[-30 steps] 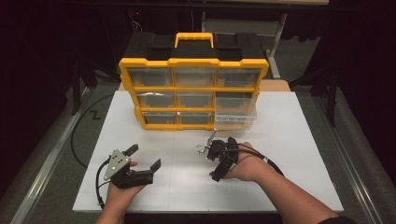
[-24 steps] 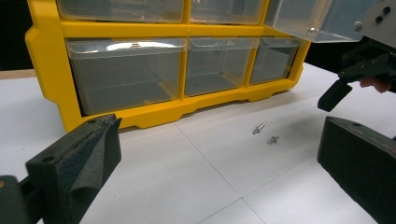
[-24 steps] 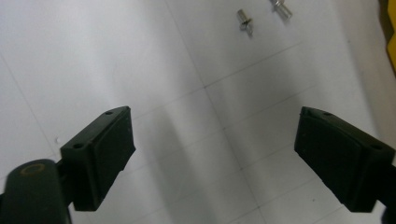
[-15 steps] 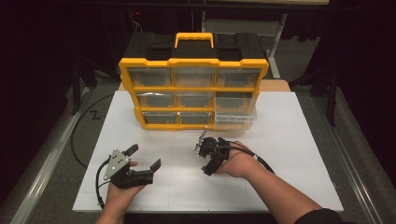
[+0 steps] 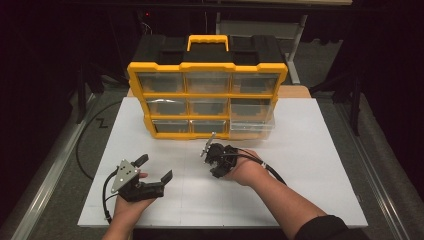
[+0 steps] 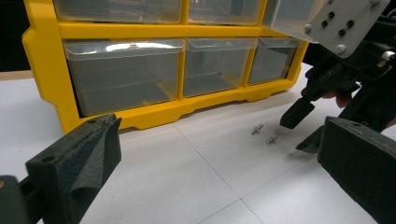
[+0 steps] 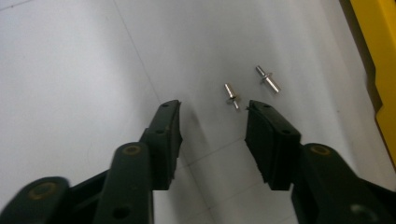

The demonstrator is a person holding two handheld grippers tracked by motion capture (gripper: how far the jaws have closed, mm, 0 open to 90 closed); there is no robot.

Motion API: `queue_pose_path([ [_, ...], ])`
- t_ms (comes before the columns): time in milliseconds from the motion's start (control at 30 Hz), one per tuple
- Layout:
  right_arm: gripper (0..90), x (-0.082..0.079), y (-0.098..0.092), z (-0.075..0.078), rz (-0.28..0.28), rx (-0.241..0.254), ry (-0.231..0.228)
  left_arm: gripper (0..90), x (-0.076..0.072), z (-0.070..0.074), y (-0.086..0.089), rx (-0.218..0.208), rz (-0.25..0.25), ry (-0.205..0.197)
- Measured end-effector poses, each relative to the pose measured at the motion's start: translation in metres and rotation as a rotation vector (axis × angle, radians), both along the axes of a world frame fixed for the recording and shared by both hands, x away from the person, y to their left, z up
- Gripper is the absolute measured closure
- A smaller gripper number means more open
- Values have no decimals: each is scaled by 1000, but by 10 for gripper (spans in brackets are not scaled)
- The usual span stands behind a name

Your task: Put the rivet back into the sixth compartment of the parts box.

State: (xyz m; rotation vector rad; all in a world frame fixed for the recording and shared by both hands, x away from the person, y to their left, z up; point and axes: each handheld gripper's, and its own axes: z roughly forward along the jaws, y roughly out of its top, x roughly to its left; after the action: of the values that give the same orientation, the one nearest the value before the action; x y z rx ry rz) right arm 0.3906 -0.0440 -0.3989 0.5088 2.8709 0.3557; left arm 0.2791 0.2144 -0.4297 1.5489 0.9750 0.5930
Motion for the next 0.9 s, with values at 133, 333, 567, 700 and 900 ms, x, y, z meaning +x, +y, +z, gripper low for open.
queue_pose_path([
  [133, 666, 3, 3, -4, 0, -14, -17, 4, 0, 0, -1, 6, -5, 0],
  [333, 730, 7, 6, -7, -7, -7, -44, 4, 0, 0, -1, 6, -5, -1],
  [567, 768, 10, 8, -11, -9, -25, -33, 4, 0, 0, 0, 9, 1, -2],
  [700, 765, 12, 10, -13, -13, -18, -29, 4, 0, 0, 0, 6, -6, -1],
  [900, 751, 16, 10, -13, -23, -15, -2, 4, 0, 0, 0, 6, -6, 0],
])
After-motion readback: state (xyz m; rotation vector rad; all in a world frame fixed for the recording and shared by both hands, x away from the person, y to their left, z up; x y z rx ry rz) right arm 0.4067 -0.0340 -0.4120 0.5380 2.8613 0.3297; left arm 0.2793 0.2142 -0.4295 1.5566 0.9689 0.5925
